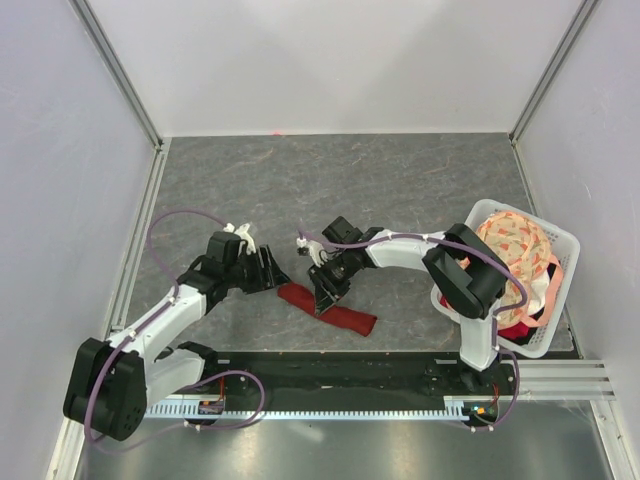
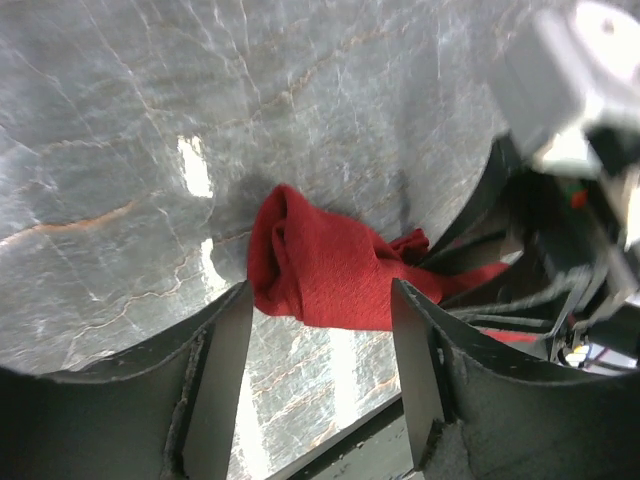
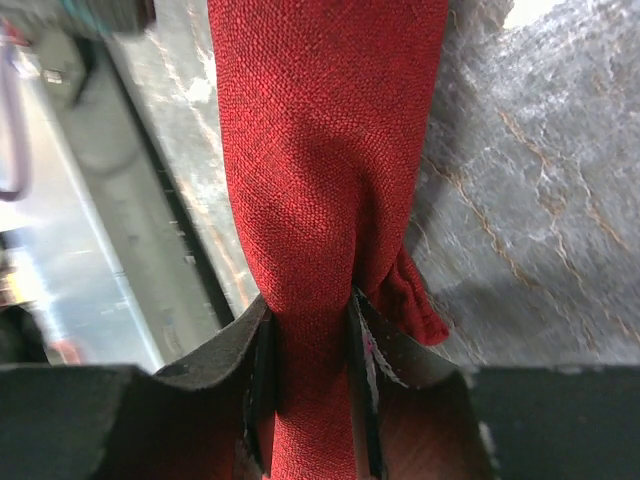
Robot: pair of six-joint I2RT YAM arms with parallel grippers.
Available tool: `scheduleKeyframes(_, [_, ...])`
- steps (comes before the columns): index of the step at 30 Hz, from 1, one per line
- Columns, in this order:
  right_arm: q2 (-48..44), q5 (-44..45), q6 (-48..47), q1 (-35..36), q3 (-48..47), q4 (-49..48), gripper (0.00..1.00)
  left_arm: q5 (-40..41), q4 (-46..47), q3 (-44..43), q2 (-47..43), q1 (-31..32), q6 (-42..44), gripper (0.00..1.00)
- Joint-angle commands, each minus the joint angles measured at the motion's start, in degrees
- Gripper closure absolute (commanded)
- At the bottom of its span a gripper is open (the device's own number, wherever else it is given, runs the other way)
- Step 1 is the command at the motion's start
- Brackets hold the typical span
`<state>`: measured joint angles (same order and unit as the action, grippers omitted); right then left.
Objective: Fold the napkin, place the utensils inside, and roll it up
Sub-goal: Roll the napkin with the utensil
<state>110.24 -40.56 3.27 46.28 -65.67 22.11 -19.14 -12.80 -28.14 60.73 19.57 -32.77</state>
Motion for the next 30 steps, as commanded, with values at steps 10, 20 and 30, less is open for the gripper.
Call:
scheduleKeyframes(10, [7.2,-15.7,0.8,-3.7,-1.7,2.7,0.64,-5.9,14.7,6.1,4.5,-0.1,-1.3,0.44])
scheduleKeyframes(20, [4.8,-10.4,2.0,-5.5,-2.5,2.9,0.55,-8.9,17.6,7.3,7.7,-0.1,-2.0,0.97])
scheduleKeyframes(30, [-15.4,23.3,-0.9,1.0,-0.4,4.2,0.25,-6.8,6.3,-0.3,12.5,-0.1,-2.2,0.98])
